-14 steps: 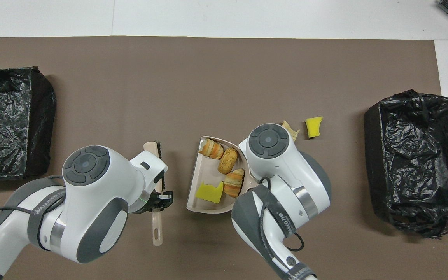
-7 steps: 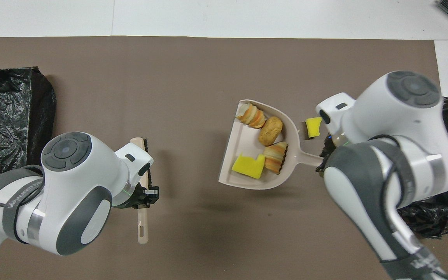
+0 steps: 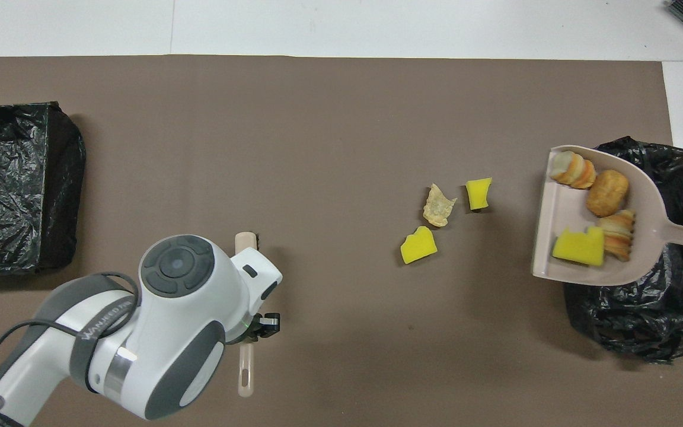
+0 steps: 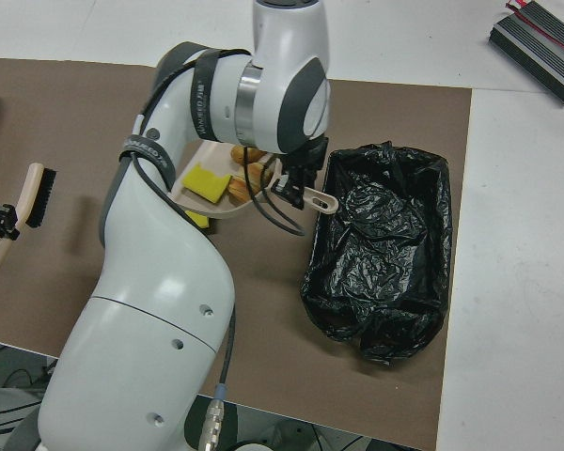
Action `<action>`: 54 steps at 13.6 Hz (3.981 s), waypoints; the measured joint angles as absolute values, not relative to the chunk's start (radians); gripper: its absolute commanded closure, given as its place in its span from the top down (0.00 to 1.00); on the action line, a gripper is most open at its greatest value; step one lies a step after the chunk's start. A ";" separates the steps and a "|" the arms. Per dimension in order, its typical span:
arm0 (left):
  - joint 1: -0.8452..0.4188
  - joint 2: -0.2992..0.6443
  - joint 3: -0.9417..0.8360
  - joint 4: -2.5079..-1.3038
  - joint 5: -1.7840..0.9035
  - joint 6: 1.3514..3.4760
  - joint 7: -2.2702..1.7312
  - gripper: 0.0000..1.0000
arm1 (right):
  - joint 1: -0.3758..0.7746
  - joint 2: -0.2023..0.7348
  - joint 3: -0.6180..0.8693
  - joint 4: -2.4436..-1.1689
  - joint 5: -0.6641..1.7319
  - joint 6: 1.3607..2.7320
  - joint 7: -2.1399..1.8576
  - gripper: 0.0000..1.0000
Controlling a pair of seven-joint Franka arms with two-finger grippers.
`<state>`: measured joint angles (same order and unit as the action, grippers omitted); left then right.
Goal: Sweep and dump trash in bin
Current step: 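Tip the dustpan over the bin with the right gripper while the left gripper lowers, then carry the empty dustpan back to the table center with the right gripper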
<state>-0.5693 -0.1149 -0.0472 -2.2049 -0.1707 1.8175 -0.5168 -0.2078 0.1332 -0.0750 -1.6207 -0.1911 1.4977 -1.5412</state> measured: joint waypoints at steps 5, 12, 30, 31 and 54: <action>-0.695 -0.115 -0.052 -2.304 -0.234 1.902 -0.603 0.00 | -0.324 0.162 -0.075 -1.601 -0.494 1.705 -1.637 0.00; -0.822 -0.115 -0.052 -2.406 -0.257 2.085 -0.730 0.00 | -0.213 0.167 -0.057 -1.711 -0.808 1.824 -1.586 0.00; -0.468 -0.124 -0.017 -2.073 -0.209 1.766 -0.515 1.00 | -0.160 0.002 0.119 -1.547 -0.522 1.519 -1.293 0.00; -0.425 -0.124 -0.016 -2.053 -0.197 1.754 -0.465 1.00 | -0.145 0.008 0.129 -1.547 -0.459 1.527 -1.169 0.00; -0.079 -0.064 -0.012 -1.700 -0.016 1.542 0.067 1.00 | 0.545 0.642 0.150 -1.340 0.216 1.986 0.590 0.00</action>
